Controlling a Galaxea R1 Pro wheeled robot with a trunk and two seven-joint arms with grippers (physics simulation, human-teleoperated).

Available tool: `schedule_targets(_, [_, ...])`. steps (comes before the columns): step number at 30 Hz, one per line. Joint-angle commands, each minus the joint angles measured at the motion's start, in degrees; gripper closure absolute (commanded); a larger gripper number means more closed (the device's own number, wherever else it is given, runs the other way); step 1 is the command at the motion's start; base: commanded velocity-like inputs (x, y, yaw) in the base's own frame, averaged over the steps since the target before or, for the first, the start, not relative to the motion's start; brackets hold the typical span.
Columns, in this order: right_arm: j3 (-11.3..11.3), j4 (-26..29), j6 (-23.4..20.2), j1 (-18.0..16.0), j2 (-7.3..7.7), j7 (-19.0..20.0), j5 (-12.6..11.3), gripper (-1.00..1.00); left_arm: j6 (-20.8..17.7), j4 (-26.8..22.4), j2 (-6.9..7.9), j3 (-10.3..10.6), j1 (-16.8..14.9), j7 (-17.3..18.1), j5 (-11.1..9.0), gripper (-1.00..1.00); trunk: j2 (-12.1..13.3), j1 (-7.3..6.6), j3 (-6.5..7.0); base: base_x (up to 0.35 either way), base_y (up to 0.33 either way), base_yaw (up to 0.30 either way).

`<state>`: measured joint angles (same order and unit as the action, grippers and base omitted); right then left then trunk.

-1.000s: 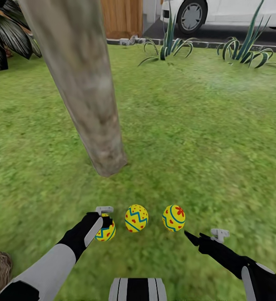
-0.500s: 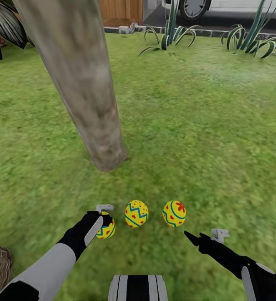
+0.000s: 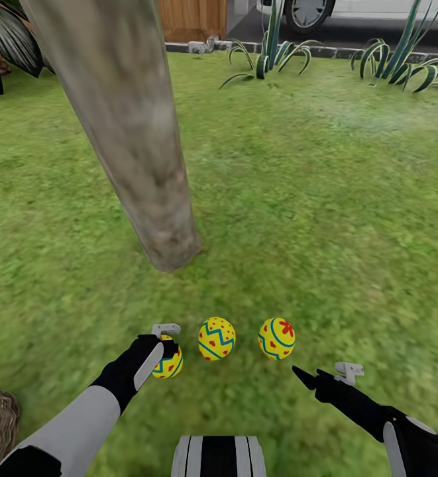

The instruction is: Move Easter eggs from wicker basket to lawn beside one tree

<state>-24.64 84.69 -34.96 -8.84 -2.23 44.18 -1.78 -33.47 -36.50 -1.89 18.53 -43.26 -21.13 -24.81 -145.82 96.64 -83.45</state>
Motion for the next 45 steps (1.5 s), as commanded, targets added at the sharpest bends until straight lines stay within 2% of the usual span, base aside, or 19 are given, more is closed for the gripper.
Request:
schedule_targets(1, [-0.1, 0.0, -0.5, 0.0, -0.06, 0.2, -0.2, -1.00, 0.2, 0.9, 0.04, 0.3, 0.0, -0.3, -1.7, -1.00, 0.0, 0.01, -0.05, 0.000, 0.000, 0.000])
schedule_targets(30, [-0.1, 0.0, -0.5, 0.0, -0.06, 0.2, -0.2, -1.00, -0.5, 0.9, -0.13, 0.0, -0.2, -0.6, -1.8, -1.00, 0.4, -0.71, 6.16, 0.000, 0.000, 0.000])
schedule_targets(34, [-0.1, 0.0, -0.5, 0.0, -0.06, 0.2, -0.2, -1.00, -0.6, 0.9, -0.13, 0.0, -0.2, -0.4, -1.8, -1.00, 0.4, -0.71, 6.16, 0.000, 0.000, 0.000])
schedule_targets(37, [-0.1, 0.0, -0.5, 0.0, -0.06, 0.2, -0.2, -1.00, -0.6, 0.9, -0.13, -0.1, -0.2, -0.4, -1.9, -1.00, 0.4, -0.79, 6.82, -0.003, 0.000, 0.000])
schedule_targets(45, [-0.2, 0.0, -0.5, 0.0, -0.06, 0.2, -0.3, -1.00, -0.6, 0.9, -0.19, -0.2, -0.3, -0.5, -1.9, -1.00, 0.5, -1.00, 8.59, -0.190, 0.000, 0.000])
